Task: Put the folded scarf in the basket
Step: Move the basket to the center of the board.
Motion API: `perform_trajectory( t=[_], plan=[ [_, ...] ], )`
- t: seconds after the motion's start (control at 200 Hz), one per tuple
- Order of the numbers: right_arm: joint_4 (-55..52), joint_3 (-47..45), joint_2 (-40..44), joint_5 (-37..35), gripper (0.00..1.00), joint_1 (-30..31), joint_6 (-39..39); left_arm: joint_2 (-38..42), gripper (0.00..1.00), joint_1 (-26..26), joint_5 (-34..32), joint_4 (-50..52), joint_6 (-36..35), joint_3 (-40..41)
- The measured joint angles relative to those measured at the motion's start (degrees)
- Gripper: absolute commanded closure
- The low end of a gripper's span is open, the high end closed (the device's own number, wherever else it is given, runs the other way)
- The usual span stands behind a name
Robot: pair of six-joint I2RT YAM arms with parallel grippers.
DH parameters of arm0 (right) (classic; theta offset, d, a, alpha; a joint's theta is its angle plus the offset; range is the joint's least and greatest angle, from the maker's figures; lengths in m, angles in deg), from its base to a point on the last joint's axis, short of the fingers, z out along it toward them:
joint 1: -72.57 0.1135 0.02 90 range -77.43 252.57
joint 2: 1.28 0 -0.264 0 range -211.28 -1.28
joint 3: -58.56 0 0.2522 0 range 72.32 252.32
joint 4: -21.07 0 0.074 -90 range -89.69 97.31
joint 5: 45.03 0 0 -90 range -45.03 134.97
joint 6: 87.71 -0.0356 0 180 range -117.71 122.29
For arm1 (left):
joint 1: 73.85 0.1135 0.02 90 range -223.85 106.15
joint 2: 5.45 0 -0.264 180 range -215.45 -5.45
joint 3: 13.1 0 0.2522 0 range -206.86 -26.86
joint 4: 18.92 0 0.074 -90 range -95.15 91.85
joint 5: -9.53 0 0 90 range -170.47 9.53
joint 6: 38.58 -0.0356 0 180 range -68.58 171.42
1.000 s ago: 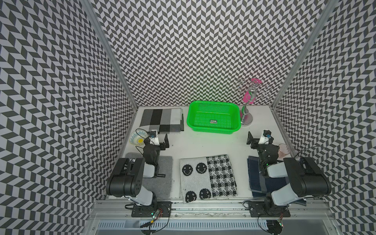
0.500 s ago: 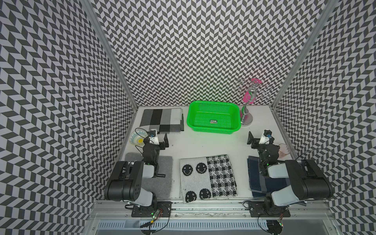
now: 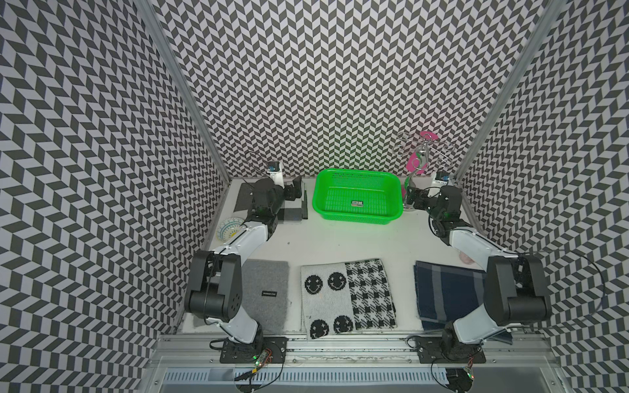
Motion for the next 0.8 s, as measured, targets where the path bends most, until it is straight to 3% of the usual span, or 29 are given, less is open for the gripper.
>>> perform_trajectory(
  t=[0.17,0.486,0.796],
  plan=[
    [-7.23,1.97,-4.57,2.89,0.15,0.24,-1.31,-9.22,0.14,-2.8,2.54,7.93,2.73,-9.01],
    [-11.04,7.54,-10.71,5.77,0.23,0.44,-2.6,-18.43,0.18,-3.91,4.63,13.49,5.53,-14.49],
    [-15.06,10.88,-14.84,6.45,0.23,1.53,-3.21,-23.3,0.35,-4.81,1.73,21.57,6.16,-21.88]
  ],
)
